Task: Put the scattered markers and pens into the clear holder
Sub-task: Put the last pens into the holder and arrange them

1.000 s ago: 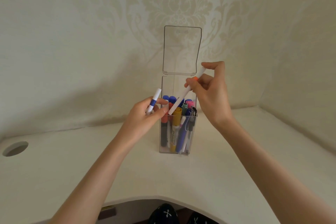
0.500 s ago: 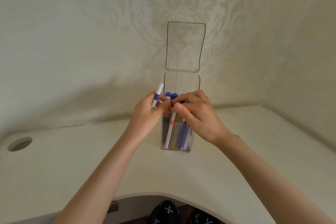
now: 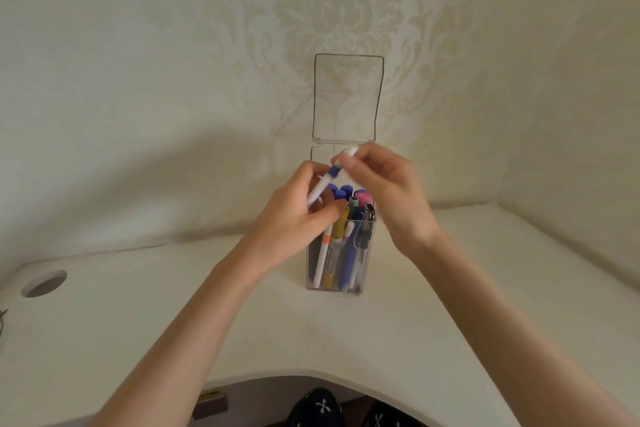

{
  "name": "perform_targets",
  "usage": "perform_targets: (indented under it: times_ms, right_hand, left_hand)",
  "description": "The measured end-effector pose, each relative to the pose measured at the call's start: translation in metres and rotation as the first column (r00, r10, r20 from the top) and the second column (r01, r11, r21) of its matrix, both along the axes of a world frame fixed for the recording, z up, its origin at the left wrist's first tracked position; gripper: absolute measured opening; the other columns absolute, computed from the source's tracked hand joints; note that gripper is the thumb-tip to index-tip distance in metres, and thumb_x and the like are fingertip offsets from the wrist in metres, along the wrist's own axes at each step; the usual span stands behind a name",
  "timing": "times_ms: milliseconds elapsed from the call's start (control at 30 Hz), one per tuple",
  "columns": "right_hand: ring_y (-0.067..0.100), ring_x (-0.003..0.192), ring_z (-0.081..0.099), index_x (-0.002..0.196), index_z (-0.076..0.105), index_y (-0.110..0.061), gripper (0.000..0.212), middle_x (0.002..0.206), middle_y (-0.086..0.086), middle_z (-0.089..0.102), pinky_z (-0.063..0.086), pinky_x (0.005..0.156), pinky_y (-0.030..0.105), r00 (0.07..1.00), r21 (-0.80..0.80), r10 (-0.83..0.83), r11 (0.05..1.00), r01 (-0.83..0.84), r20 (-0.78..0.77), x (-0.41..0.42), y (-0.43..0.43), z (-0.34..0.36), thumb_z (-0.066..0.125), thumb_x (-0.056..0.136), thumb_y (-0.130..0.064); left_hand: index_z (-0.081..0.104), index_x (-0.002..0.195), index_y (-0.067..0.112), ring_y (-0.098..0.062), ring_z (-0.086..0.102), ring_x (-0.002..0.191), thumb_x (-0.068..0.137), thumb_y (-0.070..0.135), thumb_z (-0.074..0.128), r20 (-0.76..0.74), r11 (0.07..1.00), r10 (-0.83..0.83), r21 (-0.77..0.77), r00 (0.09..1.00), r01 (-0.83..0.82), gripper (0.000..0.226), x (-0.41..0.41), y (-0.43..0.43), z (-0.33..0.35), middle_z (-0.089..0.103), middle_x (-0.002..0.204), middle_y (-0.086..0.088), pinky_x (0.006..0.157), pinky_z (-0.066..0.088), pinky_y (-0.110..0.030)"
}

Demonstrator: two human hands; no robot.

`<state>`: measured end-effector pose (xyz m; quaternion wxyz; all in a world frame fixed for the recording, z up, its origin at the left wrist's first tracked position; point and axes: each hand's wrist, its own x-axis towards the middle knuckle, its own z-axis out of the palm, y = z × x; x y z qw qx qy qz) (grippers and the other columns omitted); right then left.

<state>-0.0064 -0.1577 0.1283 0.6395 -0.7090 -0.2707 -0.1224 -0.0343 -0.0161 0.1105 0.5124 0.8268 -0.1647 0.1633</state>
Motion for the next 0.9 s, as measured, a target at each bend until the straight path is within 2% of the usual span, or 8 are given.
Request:
perform_targets:
  times_ms: [100, 167, 267, 333, 533, 700, 800, 900]
  right_hand:
    - [0.013, 0.078, 0.066, 0.080, 0.064, -0.018, 0.018, 0.078, -0.005, 0.069, 0.049, 0.072, 0.026, 0.992, 0.238, -0.123, 0.963, 0.128, -0.037, 0.013, -0.019, 0.012, 0.052, 0.093, -0.018]
    - [0.011, 0.075, 0.066, 0.082, 0.063, -0.015, 0.017, 0.077, -0.005, 0.069, 0.050, 0.069, 0.024, 0.973, 0.221, -0.230, 0.949, 0.226, -0.006, 0.020, -0.030, 0.016, 0.051, 0.093, -0.017]
    - [0.005, 0.074, 0.065, 0.087, 0.061, -0.011, 0.014, 0.076, -0.009, 0.068, 0.050, 0.069, 0.019, 0.956, 0.104, -0.291, 0.953, 0.285, 0.046, 0.023, -0.030, 0.011, 0.051, 0.093, -0.016]
    - [0.001, 0.072, 0.064, 0.089, 0.061, -0.009, 0.013, 0.076, -0.009, 0.067, 0.049, 0.067, 0.015, 0.955, 0.059, -0.291, 0.956, 0.288, 0.056, 0.025, -0.025, 0.003, 0.050, 0.093, -0.015]
    - [-0.001, 0.068, 0.064, 0.088, 0.062, -0.006, 0.013, 0.076, -0.006, 0.067, 0.047, 0.063, 0.009, 0.951, 0.065, -0.303, 0.952, 0.299, 0.055, 0.029, -0.025, 0.001, 0.051, 0.092, -0.013]
    - [0.000, 0.077, 0.066, 0.093, 0.062, -0.007, 0.013, 0.083, -0.004, 0.071, 0.048, 0.068, 0.011, 0.966, -0.039, -0.250, 0.967, 0.253, 0.071, 0.026, -0.021, -0.008, 0.051, 0.093, -0.014]
    - [-0.001, 0.074, 0.065, 0.092, 0.063, -0.005, 0.014, 0.081, -0.003, 0.070, 0.049, 0.067, 0.010, 0.975, -0.075, -0.215, 0.973, 0.218, 0.056, 0.024, -0.014, -0.013, 0.051, 0.092, -0.013]
    - [0.001, 0.073, 0.062, 0.091, 0.062, -0.007, 0.015, 0.079, -0.010, 0.067, 0.050, 0.068, 0.013, 0.969, -0.178, -0.220, 0.955, 0.238, 0.116, 0.025, -0.010, -0.007, 0.050, 0.093, -0.016]
  left_hand:
    - [0.049, 0.114, 0.023, -0.005, 0.059, 0.083, 0.083, 0.020, 0.065, 0.041, 0.990, 0.131, -0.056, 0.991, -0.129, 0.036, 0.005, 0.014, -0.007, 0.058, 0.101, 0.000, 0.064, 0.045, -0.009]
    - [0.048, 0.118, 0.027, -0.006, 0.054, 0.099, 0.078, 0.024, 0.071, 0.063, 0.983, 0.180, -0.044, 0.982, -0.178, 0.046, 0.007, 0.024, -0.016, 0.050, 0.115, 0.003, 0.074, 0.040, -0.010]
    - [0.031, 0.134, 0.036, -0.005, 0.040, 0.118, 0.070, 0.032, 0.077, -0.015, 0.993, 0.101, 0.066, 0.995, -0.100, 0.079, 0.009, 0.028, -0.032, 0.028, 0.133, 0.010, 0.096, 0.034, -0.019]
    - [0.023, 0.139, 0.038, -0.007, 0.036, 0.124, 0.070, 0.032, 0.077, -0.065, 0.993, 0.070, 0.099, 0.995, -0.063, 0.089, 0.011, 0.025, -0.043, 0.023, 0.140, 0.009, 0.101, 0.034, -0.027]
    - [0.025, 0.141, 0.036, -0.010, 0.044, 0.128, 0.077, 0.025, 0.072, -0.127, 1.000, 0.021, 0.010, 0.992, -0.020, 0.080, 0.013, 0.021, -0.056, 0.033, 0.145, 0.008, 0.107, 0.038, -0.039]
    - [0.025, 0.142, 0.032, -0.015, 0.050, 0.123, 0.080, 0.019, 0.068, -0.149, 0.999, 0.002, -0.036, 0.989, -0.008, 0.077, 0.013, 0.018, -0.055, 0.043, 0.141, 0.006, 0.101, 0.044, -0.048]
    - [0.028, 0.142, 0.032, -0.017, 0.052, 0.122, 0.082, 0.016, 0.066, -0.156, 0.998, -0.001, -0.065, 0.988, -0.010, 0.073, 0.014, 0.018, -0.053, 0.045, 0.140, 0.005, 0.099, 0.046, -0.048]
    - [0.029, 0.141, 0.032, -0.016, 0.053, 0.121, 0.084, 0.014, 0.064, -0.150, 0.998, 0.000, -0.061, 0.989, -0.009, 0.070, 0.014, 0.018, -0.052, 0.047, 0.134, 0.007, 0.094, 0.051, -0.035]
